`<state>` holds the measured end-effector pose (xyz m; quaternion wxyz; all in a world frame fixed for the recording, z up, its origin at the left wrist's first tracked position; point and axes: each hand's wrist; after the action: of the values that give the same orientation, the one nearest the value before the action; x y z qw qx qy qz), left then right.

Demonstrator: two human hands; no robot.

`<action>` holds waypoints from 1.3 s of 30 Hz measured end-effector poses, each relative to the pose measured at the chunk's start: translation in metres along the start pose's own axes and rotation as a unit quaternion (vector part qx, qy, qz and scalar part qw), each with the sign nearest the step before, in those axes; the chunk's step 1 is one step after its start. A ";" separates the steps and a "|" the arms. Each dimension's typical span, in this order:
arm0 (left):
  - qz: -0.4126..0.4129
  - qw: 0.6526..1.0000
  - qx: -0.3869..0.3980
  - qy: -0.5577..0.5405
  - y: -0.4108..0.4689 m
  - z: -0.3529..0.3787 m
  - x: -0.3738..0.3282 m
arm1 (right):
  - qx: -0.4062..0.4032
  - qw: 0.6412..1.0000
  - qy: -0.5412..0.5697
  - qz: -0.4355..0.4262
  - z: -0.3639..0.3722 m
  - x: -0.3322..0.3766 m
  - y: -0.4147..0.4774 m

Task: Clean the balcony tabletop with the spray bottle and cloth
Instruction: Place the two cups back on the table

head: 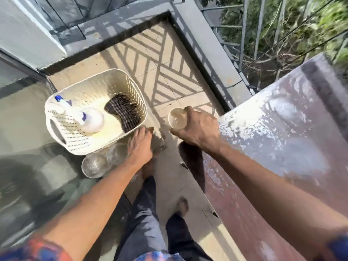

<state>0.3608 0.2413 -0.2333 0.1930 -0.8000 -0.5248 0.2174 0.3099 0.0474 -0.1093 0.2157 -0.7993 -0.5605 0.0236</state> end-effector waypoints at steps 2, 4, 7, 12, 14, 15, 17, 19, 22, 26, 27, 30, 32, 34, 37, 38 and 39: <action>-0.025 0.997 0.051 0.054 0.006 -0.001 -0.001 | -0.009 1.000 -0.003 -0.001 0.004 -0.001 -0.001; -0.039 0.991 0.079 0.099 0.012 -0.001 -0.001 | -0.025 1.000 -0.005 0.000 0.008 -0.002 -0.001; -0.044 0.989 0.086 0.115 0.018 -0.001 0.000 | -0.048 0.999 -0.003 -0.007 0.013 -0.004 -0.001; -0.022 0.990 0.079 0.115 0.015 -0.015 -0.009 | -0.080 0.997 0.010 -0.008 0.013 -0.006 -0.001; -0.007 0.992 0.078 0.100 0.008 -0.028 -0.013 | -0.099 0.993 0.061 -0.004 0.008 -0.006 -0.003; 0.005 0.994 0.071 0.086 0.003 -0.037 -0.014 | -0.109 0.989 0.101 0.004 0.003 -0.005 -0.004; 0.029 0.997 0.039 0.053 -0.012 -0.057 -0.015 | -0.129 0.970 0.205 0.035 -0.009 -0.005 -0.008; 0.045 0.999 0.002 0.021 -0.025 -0.075 -0.013 | -0.158 0.939 0.296 0.074 -0.021 -0.005 -0.009; 0.062 0.996 -0.057 0.001 -0.044 -0.112 -0.014 | -0.218 0.894 0.373 0.118 -0.049 -0.010 -0.029; 0.085 0.990 -0.109 -0.033 -0.063 -0.159 -0.040 | -0.283 0.872 0.374 0.137 -0.072 -0.036 -0.077; 0.084 0.989 -0.112 -0.056 -0.069 -0.169 -0.052 | -0.297 0.867 0.374 0.143 -0.075 -0.047 -0.094; 0.061 0.979 -0.093 -0.171 -0.086 -0.188 -0.096 | -0.324 0.844 0.388 0.179 -0.072 -0.081 -0.151; 0.061 0.969 -0.083 -0.225 -0.098 -0.188 -0.129 | -0.328 0.826 0.401 0.221 -0.059 -0.109 -0.193; 0.071 0.959 -0.075 -0.264 -0.109 -0.182 -0.161 | -0.330 0.813 0.409 0.250 -0.042 -0.136 -0.230; 0.090 0.951 -0.054 -0.290 -0.129 -0.163 -0.202 | -0.330 0.800 0.409 0.290 -0.023 -0.168 -0.282; 0.100 0.951 -0.048 -0.288 -0.136 -0.155 -0.216 | -0.327 0.800 0.402 0.302 -0.017 -0.178 -0.300; 0.114 0.951 -0.038 -0.285 -0.145 -0.145 -0.233 | -0.329 0.797 0.396 0.315 -0.011 -0.188 -0.319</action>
<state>0.2487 0.0689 -0.0016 -0.0209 -0.7663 -0.4708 0.4366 -0.0395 -0.0376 -0.0189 0.1240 -0.8941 -0.1171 -0.4141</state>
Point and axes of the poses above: each hand's wrist, its own y-axis towards the middle knuckle, its own z-axis out of the palm, x = y × z, and after that the axes turned 13 degrees about -z, right-handed
